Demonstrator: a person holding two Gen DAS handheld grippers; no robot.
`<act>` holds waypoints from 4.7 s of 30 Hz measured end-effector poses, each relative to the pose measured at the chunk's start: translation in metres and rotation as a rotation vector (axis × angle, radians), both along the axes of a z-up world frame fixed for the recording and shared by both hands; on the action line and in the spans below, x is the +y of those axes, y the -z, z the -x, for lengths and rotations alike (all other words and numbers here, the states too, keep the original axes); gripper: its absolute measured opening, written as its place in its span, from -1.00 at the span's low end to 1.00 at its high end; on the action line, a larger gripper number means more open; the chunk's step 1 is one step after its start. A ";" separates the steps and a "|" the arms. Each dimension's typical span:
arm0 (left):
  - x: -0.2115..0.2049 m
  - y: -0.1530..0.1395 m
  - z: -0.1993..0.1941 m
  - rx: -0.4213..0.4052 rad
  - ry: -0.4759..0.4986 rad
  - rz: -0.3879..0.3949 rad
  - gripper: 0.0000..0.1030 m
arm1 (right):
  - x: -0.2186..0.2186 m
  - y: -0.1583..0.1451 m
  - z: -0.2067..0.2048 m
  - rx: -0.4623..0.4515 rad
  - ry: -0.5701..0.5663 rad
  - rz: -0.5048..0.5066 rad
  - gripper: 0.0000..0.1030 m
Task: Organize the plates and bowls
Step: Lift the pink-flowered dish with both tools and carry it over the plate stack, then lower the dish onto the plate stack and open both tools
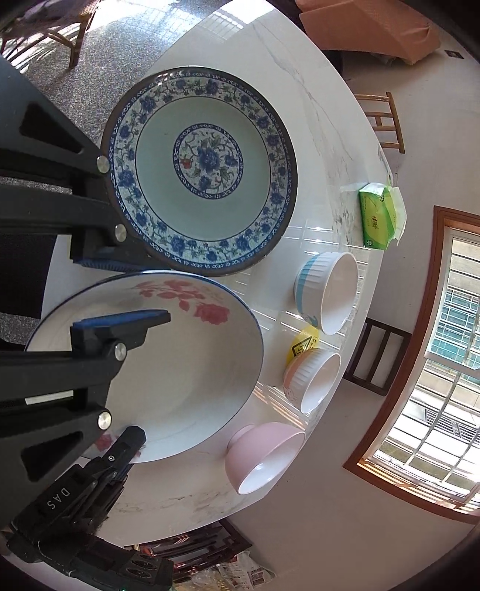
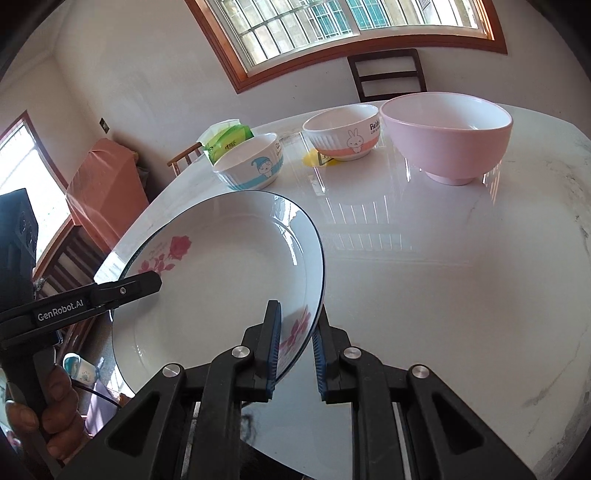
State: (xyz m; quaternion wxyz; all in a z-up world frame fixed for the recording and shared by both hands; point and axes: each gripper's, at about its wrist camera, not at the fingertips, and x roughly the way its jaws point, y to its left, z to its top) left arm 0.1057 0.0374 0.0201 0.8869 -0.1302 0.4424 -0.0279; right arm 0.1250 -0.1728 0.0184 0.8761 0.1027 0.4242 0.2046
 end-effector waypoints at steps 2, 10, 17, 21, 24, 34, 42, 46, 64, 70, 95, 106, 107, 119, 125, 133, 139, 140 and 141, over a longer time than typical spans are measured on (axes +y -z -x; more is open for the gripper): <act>0.012 -0.003 0.008 -0.003 -0.028 -0.002 -0.63 | 0.014 -0.003 0.002 -0.005 -0.029 0.003 -0.69; 0.064 -0.007 0.026 -0.006 -0.124 -0.008 -0.63 | 0.065 -0.008 -0.007 -0.016 -0.131 0.026 -0.69; 0.094 -0.003 0.025 0.002 -0.179 -0.007 -0.63 | 0.097 -0.006 -0.017 -0.020 -0.179 0.046 -0.69; 0.108 0.001 0.021 0.009 -0.202 -0.003 -0.63 | 0.112 -0.002 -0.025 -0.013 -0.197 0.057 -0.69; 0.117 0.005 0.018 0.017 -0.218 0.001 -0.63 | 0.122 0.000 -0.029 -0.017 -0.208 0.071 -0.69; 0.136 0.012 0.009 0.030 -0.252 0.004 -0.63 | 0.144 0.006 -0.040 -0.012 -0.229 0.084 -0.69; 0.147 0.016 0.002 0.034 -0.273 0.004 -0.63 | 0.156 0.007 -0.044 -0.019 -0.242 0.095 -0.69; 0.149 0.019 0.000 0.038 -0.275 0.009 -0.63 | 0.158 0.008 -0.043 -0.019 -0.243 0.100 -0.69; 0.157 0.026 -0.007 0.049 -0.277 0.016 -0.63 | 0.166 0.007 -0.043 -0.038 -0.252 0.122 -0.69; 0.158 0.028 -0.008 0.054 -0.275 0.019 -0.63 | 0.167 0.011 -0.046 -0.033 -0.256 0.122 -0.69; 0.153 0.031 -0.008 0.026 -0.269 -0.028 -0.63 | 0.172 0.014 -0.044 -0.113 -0.272 0.156 -0.62; 0.152 0.032 -0.009 0.007 -0.263 -0.046 -0.63 | 0.173 0.015 -0.043 -0.143 -0.269 0.170 -0.54; 0.153 0.032 -0.008 0.005 -0.263 -0.045 -0.63 | 0.174 0.015 -0.042 -0.146 -0.268 0.173 -0.53; 0.154 0.025 -0.007 -0.026 -0.280 -0.082 -0.62 | 0.177 0.014 -0.040 -0.180 -0.276 0.188 -0.25; 0.157 0.025 -0.004 -0.030 -0.303 -0.090 -0.61 | 0.176 0.013 -0.039 -0.220 -0.266 0.189 0.03; 0.152 0.025 -0.001 -0.036 -0.308 -0.110 -0.61 | 0.160 0.007 -0.041 -0.252 -0.222 0.114 0.26; 0.145 0.024 0.002 -0.040 -0.300 -0.142 -0.61 | 0.149 0.005 -0.041 -0.265 -0.191 0.060 0.34; 0.143 0.023 0.004 -0.041 -0.300 -0.148 -0.61 | 0.147 0.004 -0.040 -0.271 -0.188 0.049 0.40; 0.142 0.023 0.005 -0.041 -0.298 -0.155 -0.61 | 0.145 0.004 -0.040 -0.276 -0.188 0.036 0.48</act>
